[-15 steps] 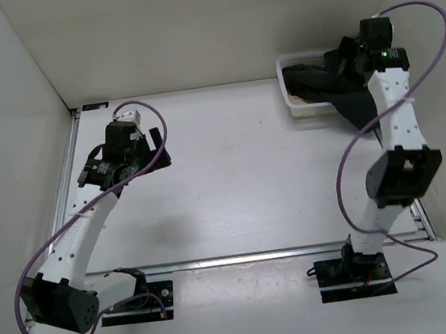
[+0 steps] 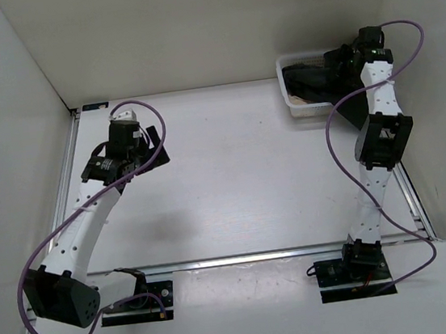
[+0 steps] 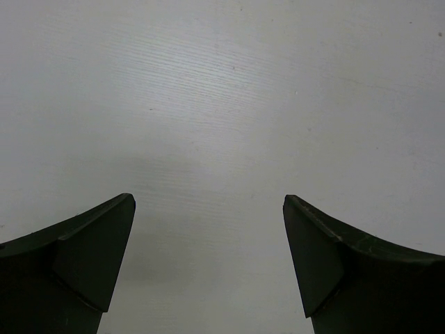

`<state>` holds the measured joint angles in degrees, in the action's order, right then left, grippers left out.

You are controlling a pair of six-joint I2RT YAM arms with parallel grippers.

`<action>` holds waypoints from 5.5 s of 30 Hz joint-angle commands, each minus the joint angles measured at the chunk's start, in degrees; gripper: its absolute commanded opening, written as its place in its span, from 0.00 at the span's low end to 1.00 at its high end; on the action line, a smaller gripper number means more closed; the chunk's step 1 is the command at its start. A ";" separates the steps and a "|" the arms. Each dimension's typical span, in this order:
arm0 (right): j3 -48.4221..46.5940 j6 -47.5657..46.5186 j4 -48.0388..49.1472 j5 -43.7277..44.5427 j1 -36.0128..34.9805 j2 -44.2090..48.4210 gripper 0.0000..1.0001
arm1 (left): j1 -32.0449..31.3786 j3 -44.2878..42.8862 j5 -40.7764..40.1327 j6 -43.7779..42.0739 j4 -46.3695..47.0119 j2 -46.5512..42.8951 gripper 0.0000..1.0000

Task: Fold and stack the trousers
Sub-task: Grab the trousers from the pile, then move the trousers to the center of the board, then flatten the trousers out

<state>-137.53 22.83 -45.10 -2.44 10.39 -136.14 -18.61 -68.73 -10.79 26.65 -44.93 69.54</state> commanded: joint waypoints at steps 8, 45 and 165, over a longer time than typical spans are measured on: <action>-4.85 0.99 13.45 -6.97 -0.11 -1.85 0.97 | -0.81 -0.88 -0.29 2.17 0.63 1.74 1.00; 24.02 -4.28 12.67 -7.95 -34.46 54.39 0.00 | 8.85 -43.15 1.29 4.55 -20.11 3.68 1.00; 69.43 3.80 11.97 -23.32 -14.96 53.08 0.03 | -20.76 -12.13 13.16 15.27 0.62 36.62 0.94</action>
<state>-66.54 25.19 -36.45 -21.32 -4.62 -84.31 -38.85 -80.27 2.33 41.45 -47.29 105.43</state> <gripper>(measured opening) 0.133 0.947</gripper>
